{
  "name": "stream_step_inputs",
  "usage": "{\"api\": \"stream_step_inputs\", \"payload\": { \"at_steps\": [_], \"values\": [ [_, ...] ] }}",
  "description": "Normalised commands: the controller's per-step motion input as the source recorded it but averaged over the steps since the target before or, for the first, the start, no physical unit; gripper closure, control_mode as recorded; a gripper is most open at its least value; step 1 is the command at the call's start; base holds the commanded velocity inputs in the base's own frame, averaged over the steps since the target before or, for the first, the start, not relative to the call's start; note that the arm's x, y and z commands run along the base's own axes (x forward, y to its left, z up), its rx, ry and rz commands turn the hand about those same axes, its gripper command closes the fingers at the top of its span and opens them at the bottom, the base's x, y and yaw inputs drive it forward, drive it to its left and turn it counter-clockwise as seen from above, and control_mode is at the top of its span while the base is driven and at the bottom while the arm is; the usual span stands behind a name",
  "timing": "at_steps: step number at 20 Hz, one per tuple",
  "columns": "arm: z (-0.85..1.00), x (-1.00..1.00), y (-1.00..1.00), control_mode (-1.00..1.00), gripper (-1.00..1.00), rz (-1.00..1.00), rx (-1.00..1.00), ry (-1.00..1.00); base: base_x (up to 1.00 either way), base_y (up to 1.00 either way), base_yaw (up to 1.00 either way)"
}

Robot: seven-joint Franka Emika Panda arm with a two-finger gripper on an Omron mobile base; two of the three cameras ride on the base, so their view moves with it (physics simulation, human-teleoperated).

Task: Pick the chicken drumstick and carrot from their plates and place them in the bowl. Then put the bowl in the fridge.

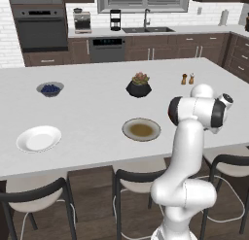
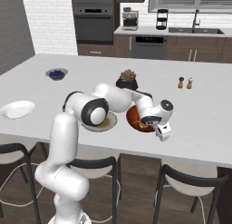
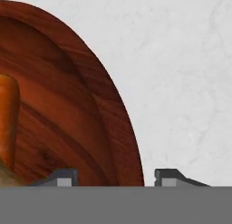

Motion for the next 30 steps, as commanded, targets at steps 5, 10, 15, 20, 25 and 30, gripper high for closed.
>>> {"api": "stream_step_inputs", "payload": {
  "at_steps": [5,10,15,20,25,30],
  "values": [
    [-0.01,0.11,0.0,-1.0,1.0,0.0,0.0,0.0,0.0,0.0,0.0],
    [0.14,-0.09,-0.02,-1.0,1.0,-0.07,0.03,-0.01,0.0,0.0,0.0],
    [0.9,-0.87,0.03,-1.0,1.0,-0.23,0.01,-0.23,0.0,0.0,0.0],
    [0.99,-0.89,0.18,-1.0,1.0,-0.08,0.0,-0.08,0.0,0.0,0.0],
    [1.0,-0.75,0.23,-1.0,1.0,0.0,0.02,0.12,0.0,0.0,0.0],
    [0.99,-0.6,0.58,-1.0,1.0,0.0,0.12,0.2,0.0,0.0,0.0]
  ]
}}
